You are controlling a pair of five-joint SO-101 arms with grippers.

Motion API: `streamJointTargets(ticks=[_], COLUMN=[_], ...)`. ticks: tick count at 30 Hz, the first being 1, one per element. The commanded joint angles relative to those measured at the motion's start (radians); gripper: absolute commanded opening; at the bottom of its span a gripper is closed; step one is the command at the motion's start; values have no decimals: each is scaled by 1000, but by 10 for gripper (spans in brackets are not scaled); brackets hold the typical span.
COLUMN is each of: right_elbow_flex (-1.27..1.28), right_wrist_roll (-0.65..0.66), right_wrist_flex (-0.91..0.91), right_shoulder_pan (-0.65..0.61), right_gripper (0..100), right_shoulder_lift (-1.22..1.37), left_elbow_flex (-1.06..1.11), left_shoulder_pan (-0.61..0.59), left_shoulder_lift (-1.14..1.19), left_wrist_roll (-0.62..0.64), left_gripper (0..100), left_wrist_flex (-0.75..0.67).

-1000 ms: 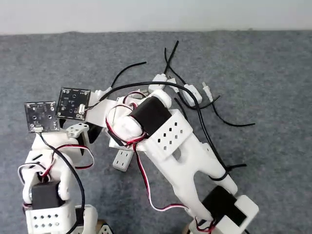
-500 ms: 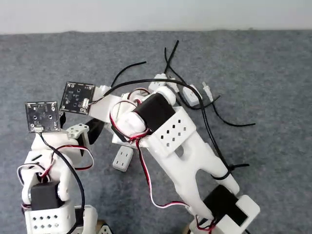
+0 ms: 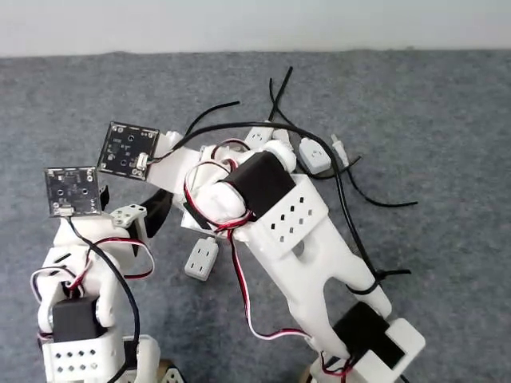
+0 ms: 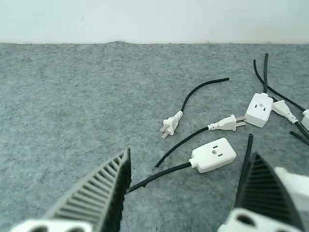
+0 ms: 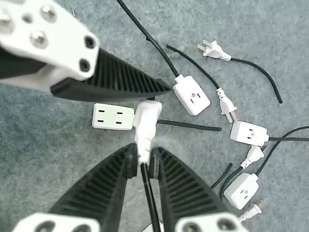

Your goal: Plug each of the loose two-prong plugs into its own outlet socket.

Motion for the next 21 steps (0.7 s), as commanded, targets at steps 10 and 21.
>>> streamJointTargets(ticks=[10, 21], right_elbow_flex=[-60, -61], right_wrist_roll=[-46, -48], right_wrist_flex=[38, 38], right_shoulder_pan=[-53, -77], right_gripper=[9, 9], right_shoulder_lift=[-59, -59], left_elbow_flex=[25, 68], left_shoulder_pan=[6, 6], left_shoulder_lift=[-11, -11], left_wrist_roll=[-6, -6], left_gripper=[367, 367], left_wrist_flex=[-43, -72])
